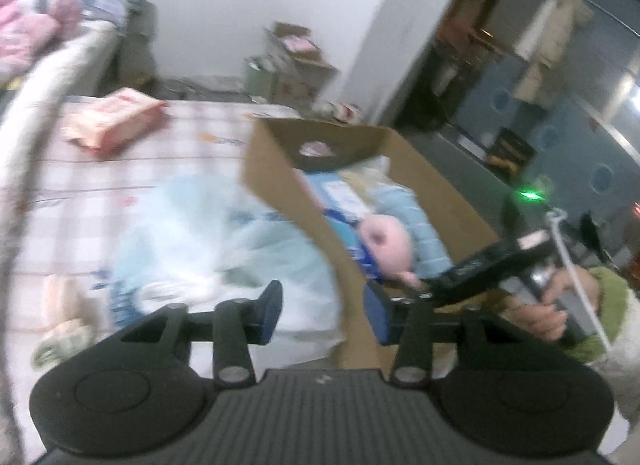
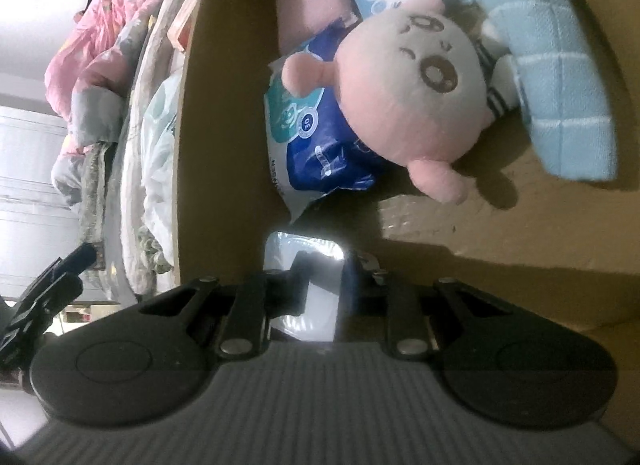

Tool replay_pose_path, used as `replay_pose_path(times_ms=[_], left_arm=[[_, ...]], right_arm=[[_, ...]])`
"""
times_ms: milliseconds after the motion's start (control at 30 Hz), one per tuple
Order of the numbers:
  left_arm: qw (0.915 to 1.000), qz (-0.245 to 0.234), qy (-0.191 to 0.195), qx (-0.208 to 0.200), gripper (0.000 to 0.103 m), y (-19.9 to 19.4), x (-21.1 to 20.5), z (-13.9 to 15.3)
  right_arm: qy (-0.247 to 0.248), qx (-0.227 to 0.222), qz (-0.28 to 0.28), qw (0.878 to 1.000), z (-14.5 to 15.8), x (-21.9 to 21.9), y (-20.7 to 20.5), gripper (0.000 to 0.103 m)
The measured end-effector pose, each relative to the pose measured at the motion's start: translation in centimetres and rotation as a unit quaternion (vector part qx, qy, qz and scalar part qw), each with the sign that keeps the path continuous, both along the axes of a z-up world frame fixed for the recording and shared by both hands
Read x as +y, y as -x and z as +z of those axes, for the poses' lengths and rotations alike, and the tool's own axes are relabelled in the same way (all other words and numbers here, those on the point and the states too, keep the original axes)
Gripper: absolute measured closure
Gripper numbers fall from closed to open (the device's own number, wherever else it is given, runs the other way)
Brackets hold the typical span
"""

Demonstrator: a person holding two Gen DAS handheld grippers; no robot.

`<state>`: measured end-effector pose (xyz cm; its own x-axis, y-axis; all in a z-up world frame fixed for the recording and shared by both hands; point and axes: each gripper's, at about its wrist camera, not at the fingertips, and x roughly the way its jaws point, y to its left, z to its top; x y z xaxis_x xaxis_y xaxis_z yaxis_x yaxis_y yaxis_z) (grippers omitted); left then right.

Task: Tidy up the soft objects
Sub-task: 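Reach the right tool to the orange-striped towel roll on the bed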

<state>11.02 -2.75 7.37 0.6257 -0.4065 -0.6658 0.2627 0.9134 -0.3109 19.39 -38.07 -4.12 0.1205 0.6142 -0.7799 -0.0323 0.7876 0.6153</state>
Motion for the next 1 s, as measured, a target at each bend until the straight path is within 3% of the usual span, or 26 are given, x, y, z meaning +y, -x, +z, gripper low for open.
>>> replay_pose_path(times_ms=[200,333,467,667,800,1000], left_arm=[[0.9959,0.076,-0.04,-0.03,0.032,4.5,4.4,-1.8],[0.9921,0.112,-0.05,-0.023,0.026,6.9,6.7,-3.5],[0.9894,0.131,-0.06,-0.018,0.025,8.4,7.6,-4.7],[0.985,0.157,-0.068,-0.022,0.025,9.5,8.8,-6.6],[0.9802,0.174,-0.084,-0.042,0.028,9.2,9.8,-7.1],[0.9791,0.184,-0.077,-0.042,0.034,7.9,11.8,-7.9]], right_arm=[[0.037,-0.099,-0.018,0.994,5.0,-0.3,2.4,0.072],[0.063,-0.188,-0.017,0.98,9.1,1.5,4.8,0.072],[0.047,-0.249,0.026,0.967,12.0,5.5,6.8,0.07],[-0.028,-0.249,0.117,0.961,11.9,14.6,7.4,0.07],[-0.034,-0.233,0.159,0.959,10.7,21.0,7.2,0.07],[-0.021,-0.208,0.189,0.959,8.8,28.1,4.9,0.07]])
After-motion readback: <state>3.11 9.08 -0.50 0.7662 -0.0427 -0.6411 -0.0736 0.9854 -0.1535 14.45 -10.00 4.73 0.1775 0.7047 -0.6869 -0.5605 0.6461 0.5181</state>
